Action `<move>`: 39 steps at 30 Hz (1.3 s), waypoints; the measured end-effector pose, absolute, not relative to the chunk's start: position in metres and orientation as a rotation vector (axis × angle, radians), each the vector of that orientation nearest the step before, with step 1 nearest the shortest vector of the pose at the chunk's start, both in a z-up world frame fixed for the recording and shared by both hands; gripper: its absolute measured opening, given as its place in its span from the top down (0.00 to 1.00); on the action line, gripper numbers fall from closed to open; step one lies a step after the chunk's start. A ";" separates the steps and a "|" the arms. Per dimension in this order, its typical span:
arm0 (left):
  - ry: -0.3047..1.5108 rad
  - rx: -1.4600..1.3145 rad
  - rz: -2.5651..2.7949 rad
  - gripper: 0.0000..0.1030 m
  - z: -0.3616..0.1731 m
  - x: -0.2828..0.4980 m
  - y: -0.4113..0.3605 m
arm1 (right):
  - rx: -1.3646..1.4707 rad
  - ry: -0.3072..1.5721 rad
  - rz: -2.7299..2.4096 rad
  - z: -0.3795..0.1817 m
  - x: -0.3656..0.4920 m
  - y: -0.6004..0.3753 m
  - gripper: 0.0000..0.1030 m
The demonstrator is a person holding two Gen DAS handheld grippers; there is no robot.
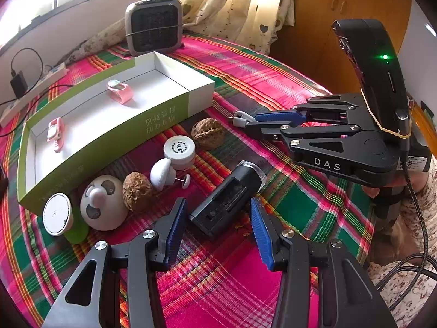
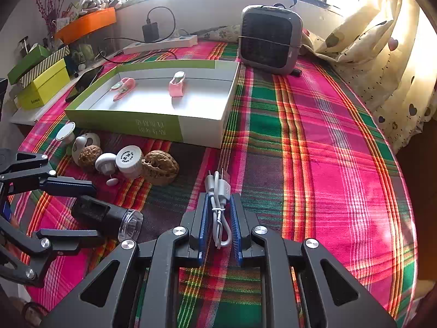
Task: Organize objects
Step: 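Close the left tool on the black cylindrical device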
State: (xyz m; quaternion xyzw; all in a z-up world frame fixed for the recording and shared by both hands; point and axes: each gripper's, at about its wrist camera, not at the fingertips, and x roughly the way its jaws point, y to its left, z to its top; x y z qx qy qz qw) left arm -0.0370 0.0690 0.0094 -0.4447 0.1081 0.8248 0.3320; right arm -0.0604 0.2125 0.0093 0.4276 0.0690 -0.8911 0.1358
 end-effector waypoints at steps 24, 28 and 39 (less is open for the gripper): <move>0.307 -1.128 2.127 0.57 0.008 -0.048 0.101 | 1.248 0.170 -2.586 0.010 -0.053 0.224 0.84; 0.305 -1.127 2.131 0.57 0.008 -0.047 0.099 | 1.246 0.171 -2.586 0.010 -0.053 0.224 0.84; 0.274 -1.135 2.199 0.75 0.008 -0.048 0.093 | 1.244 0.172 -2.597 0.009 -0.053 0.224 0.84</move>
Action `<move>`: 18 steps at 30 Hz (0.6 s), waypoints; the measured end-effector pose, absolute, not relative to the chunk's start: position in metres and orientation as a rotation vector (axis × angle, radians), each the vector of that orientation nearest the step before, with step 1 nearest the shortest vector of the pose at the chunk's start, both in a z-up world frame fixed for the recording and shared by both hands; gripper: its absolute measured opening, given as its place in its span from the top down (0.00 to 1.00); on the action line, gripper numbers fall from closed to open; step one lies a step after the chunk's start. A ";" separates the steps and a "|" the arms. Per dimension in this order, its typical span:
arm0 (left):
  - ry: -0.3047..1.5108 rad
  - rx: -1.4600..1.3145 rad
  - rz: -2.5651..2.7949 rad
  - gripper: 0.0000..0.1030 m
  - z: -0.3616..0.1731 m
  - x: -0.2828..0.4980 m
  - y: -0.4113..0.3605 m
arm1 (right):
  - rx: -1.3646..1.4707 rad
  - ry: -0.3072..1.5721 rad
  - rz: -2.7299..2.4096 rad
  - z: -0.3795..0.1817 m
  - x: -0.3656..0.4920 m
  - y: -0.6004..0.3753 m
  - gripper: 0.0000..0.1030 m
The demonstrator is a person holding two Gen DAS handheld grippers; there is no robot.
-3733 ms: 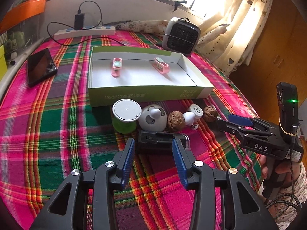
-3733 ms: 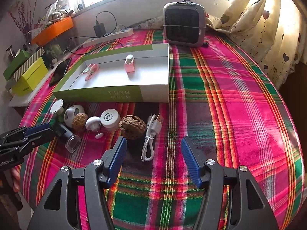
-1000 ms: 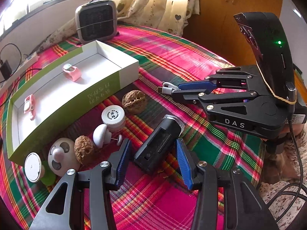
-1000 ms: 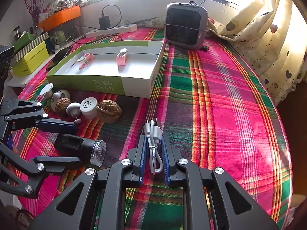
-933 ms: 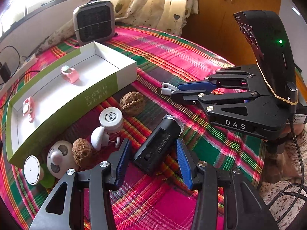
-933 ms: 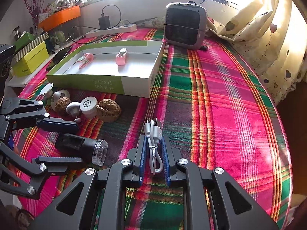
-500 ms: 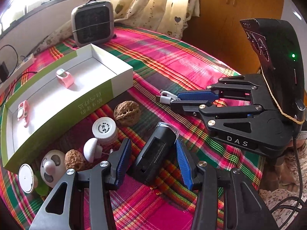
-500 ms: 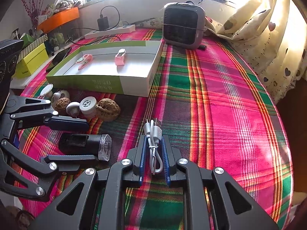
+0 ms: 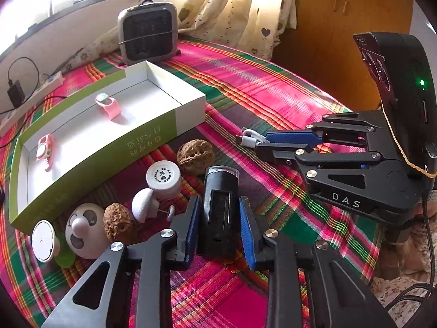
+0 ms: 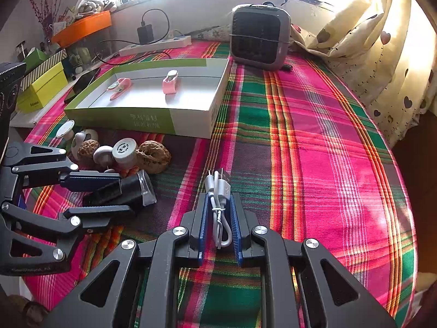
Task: Organize objects
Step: 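Close the left tool on the black cylindrical device, then lift the black device with the left tool while the right tool lifts the cable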
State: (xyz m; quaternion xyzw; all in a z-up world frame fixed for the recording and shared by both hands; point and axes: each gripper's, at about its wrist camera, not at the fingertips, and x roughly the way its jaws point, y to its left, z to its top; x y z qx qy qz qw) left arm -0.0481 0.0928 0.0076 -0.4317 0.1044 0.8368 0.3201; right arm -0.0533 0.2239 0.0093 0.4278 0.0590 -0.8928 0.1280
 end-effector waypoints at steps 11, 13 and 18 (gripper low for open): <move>0.280 -1.134 2.232 0.76 0.007 -0.046 0.093 | 1.243 0.171 -2.608 0.009 -0.052 0.224 0.84; 0.276 -1.136 2.233 0.76 0.008 -0.047 0.093 | 1.243 0.170 -2.608 0.009 -0.052 0.223 0.84; 0.274 -1.136 2.239 0.76 0.008 -0.047 0.092 | 1.243 0.169 -2.610 0.009 -0.052 0.223 0.84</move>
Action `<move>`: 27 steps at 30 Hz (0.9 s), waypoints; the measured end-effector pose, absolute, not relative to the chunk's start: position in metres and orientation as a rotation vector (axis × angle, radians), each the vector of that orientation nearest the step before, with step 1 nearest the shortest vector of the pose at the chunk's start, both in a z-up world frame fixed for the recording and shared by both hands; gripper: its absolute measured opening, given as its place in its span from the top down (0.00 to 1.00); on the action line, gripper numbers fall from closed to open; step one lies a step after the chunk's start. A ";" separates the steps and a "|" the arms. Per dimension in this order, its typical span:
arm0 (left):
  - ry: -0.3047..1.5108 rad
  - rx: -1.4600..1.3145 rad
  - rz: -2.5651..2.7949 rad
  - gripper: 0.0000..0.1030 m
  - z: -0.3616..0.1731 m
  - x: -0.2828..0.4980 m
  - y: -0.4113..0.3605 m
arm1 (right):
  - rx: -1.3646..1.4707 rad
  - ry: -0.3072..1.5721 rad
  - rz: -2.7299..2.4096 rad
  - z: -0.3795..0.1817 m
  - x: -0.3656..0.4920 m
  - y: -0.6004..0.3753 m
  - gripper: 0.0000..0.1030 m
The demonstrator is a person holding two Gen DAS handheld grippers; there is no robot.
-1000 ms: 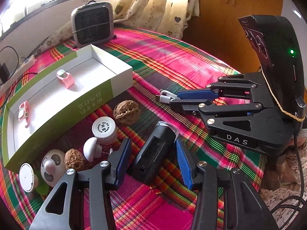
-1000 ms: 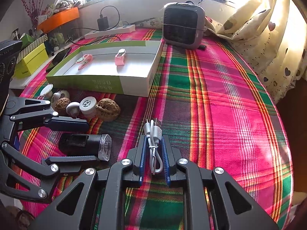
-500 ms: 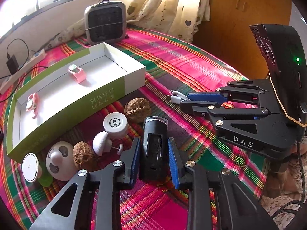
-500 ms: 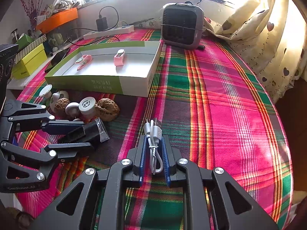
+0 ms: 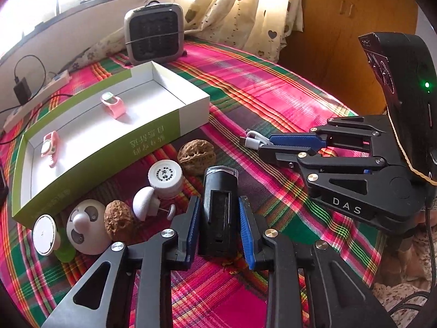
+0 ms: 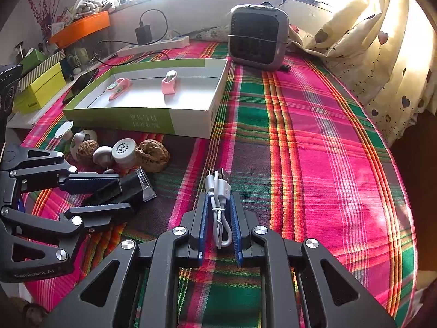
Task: Organize objects
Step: 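Lift the black device with the left tool while the right tool lifts the cable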
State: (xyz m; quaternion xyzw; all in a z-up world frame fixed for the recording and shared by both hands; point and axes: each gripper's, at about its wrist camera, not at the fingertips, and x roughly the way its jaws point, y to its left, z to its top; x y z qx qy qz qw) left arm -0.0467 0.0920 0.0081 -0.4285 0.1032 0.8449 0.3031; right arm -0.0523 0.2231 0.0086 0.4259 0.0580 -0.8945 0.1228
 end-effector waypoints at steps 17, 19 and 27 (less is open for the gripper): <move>0.272 -1.143 2.293 0.76 0.009 -0.043 0.090 | 1.243 0.131 -2.618 0.010 -0.048 0.221 0.84; 0.265 -1.147 2.298 0.76 0.009 -0.043 0.088 | 1.235 0.124 -2.621 0.012 -0.047 0.221 0.84; 0.246 -1.160 2.312 0.76 0.009 -0.043 0.082 | 1.228 0.111 -2.615 0.013 -0.046 0.217 0.84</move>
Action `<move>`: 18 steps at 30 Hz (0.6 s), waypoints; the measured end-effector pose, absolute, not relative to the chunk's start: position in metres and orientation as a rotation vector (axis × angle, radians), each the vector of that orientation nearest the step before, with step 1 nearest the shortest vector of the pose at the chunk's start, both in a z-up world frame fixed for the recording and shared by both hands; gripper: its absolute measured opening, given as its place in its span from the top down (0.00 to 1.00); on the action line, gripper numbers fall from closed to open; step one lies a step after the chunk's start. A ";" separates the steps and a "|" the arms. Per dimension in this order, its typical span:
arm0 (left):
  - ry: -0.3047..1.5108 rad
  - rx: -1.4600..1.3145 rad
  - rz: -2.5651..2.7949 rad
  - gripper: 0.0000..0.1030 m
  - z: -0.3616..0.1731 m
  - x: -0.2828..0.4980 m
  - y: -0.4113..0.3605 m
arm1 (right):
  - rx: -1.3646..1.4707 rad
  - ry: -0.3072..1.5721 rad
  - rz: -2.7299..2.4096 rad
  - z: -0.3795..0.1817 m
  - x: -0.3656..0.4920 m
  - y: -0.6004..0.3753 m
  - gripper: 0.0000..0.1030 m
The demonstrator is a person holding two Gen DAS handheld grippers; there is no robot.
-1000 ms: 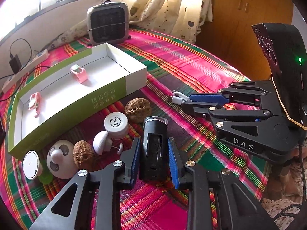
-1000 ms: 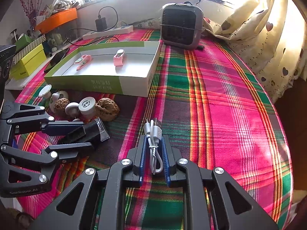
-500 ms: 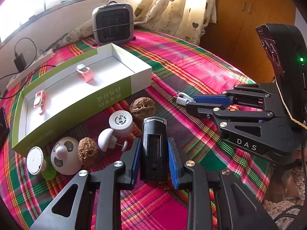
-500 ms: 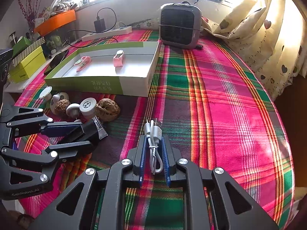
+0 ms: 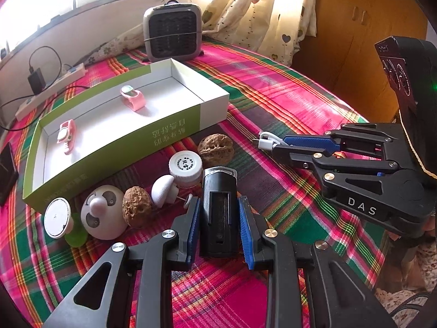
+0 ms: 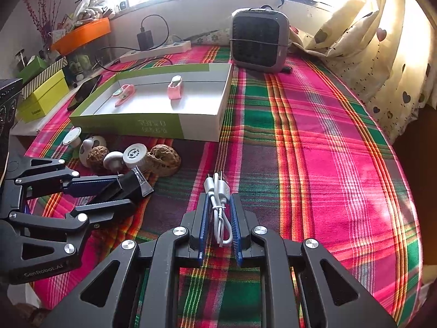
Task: Organize objects
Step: 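Lift the black device with the left tool while the right tool lifts the cable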
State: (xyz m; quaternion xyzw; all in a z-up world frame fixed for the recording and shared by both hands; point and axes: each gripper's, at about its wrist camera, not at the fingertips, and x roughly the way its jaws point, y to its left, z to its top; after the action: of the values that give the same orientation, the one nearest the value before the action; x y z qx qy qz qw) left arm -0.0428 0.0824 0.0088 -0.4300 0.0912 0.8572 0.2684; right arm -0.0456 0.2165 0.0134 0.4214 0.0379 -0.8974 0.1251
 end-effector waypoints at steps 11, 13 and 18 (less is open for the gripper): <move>0.230 -1.141 2.339 0.76 0.016 -0.039 0.077 | 1.208 0.076 -2.615 0.019 -0.043 0.215 0.84; 0.227 -1.141 2.344 0.76 0.017 -0.039 0.076 | 1.202 0.060 -2.610 0.020 -0.043 0.215 0.84; 0.190 -1.133 2.359 0.76 0.022 -0.038 0.069 | 1.178 0.053 -2.614 0.024 -0.040 0.214 0.84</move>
State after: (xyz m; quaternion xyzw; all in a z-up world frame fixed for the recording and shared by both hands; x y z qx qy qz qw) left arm -0.0378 0.0688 0.0221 -0.4173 0.0701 0.8691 0.2561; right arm -0.0403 0.2136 0.0245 0.4069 0.0185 -0.9030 0.1365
